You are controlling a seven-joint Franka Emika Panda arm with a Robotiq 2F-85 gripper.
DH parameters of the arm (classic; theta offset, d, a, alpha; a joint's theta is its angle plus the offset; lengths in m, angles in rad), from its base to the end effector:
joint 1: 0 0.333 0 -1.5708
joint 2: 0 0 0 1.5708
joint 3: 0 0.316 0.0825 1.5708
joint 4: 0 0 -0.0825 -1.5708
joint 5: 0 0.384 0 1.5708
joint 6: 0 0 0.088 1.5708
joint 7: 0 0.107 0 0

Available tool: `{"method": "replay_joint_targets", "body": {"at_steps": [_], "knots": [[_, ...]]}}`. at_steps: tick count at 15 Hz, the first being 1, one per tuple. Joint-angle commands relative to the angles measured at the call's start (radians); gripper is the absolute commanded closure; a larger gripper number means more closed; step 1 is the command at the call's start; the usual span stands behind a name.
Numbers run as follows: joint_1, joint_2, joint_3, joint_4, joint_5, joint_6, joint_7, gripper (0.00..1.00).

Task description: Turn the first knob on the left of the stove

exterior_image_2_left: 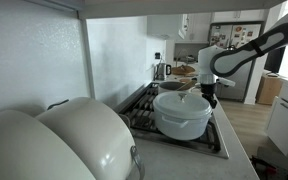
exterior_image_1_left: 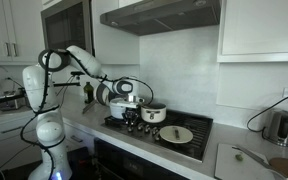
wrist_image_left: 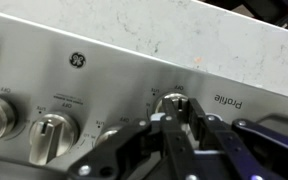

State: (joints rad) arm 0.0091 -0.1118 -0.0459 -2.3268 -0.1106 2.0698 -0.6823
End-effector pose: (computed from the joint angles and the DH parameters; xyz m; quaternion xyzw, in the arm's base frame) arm 0.4746 -0.0233 0.3731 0.9349 0.3446 -0.0832 0.0157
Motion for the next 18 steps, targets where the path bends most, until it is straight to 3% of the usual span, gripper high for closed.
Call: {"method": "replay_joint_targets", "body": {"at_steps": [1,11,18], "knots": [[-0.002,0.039,-0.016,0.035,0.060,-0.104,-0.180,0.95],[-0.030,0.109,-0.024,0.115,0.104,-0.211,-0.565,0.95],[-0.045,0.135,-0.021,0.150,0.099,-0.266,-0.661,0.95]]}}
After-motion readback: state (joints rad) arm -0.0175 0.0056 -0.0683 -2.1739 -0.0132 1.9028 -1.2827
